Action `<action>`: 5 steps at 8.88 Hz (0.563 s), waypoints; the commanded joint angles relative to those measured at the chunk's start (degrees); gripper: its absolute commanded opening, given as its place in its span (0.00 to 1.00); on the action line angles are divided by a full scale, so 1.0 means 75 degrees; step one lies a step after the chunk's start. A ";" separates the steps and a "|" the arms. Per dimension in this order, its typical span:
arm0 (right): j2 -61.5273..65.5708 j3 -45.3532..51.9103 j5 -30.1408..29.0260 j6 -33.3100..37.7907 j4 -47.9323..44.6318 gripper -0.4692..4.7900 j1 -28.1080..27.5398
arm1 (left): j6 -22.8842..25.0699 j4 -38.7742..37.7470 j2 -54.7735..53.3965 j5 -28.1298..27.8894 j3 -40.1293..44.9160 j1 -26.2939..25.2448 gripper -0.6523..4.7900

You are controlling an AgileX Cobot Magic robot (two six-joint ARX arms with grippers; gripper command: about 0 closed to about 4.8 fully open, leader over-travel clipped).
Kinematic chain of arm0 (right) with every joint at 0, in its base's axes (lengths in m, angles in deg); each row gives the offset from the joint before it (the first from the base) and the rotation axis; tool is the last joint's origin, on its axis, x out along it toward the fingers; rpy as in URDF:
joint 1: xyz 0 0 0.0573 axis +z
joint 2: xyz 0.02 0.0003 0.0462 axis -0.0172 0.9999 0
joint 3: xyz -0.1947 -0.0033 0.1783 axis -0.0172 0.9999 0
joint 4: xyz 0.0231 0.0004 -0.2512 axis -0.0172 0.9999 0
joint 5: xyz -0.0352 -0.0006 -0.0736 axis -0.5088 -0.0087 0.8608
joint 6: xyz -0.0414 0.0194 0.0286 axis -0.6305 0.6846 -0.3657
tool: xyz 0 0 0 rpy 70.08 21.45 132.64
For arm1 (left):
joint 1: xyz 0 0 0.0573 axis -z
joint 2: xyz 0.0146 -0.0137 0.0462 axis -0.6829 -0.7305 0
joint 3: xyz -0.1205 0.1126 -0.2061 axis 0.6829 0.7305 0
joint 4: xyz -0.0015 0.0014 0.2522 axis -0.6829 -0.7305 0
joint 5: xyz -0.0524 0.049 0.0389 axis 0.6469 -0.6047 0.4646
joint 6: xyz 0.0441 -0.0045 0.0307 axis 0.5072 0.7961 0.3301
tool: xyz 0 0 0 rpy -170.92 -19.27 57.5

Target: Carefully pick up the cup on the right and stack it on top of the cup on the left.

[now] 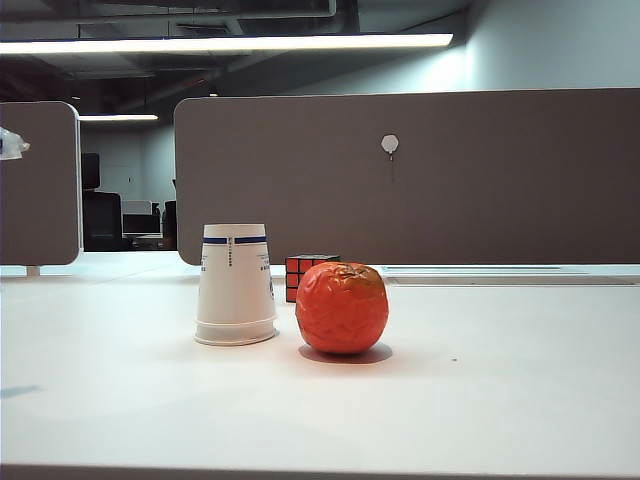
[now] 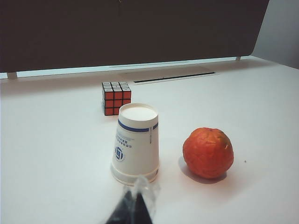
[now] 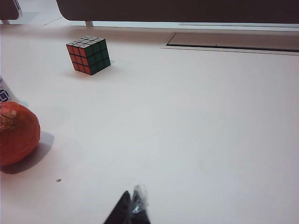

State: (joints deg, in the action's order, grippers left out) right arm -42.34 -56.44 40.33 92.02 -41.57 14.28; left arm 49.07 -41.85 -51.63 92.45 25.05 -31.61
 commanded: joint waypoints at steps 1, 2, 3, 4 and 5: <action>-0.0012 0.0017 -0.0003 -0.0023 -0.0140 0.09 0.0003 | 0.0029 0.0099 0.0000 -0.0009 -0.0015 -0.0006 0.11; -0.0012 0.0015 -0.0003 -0.0023 -0.0140 0.09 0.0003 | 0.0032 0.0099 -0.0003 -0.0009 -0.0015 -0.0006 0.11; -0.0012 0.0017 -0.0003 -0.0023 -0.0140 0.09 0.0003 | 0.0032 0.0099 0.0000 -0.0009 -0.0015 -0.0006 0.11; -0.0012 0.0017 -0.0003 -0.0023 -0.0140 0.09 0.0003 | 0.0032 0.0105 -0.0003 -0.0009 -0.0015 -0.0006 0.11; -0.0012 0.0017 -0.0003 -0.0023 -0.0140 0.09 0.0003 | 0.0067 0.0143 0.0000 -0.0379 -0.0015 -0.0006 0.11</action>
State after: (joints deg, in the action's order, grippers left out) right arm -42.34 -56.44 40.33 92.02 -41.57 14.28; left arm 49.28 -41.85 -51.63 90.88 25.05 -31.61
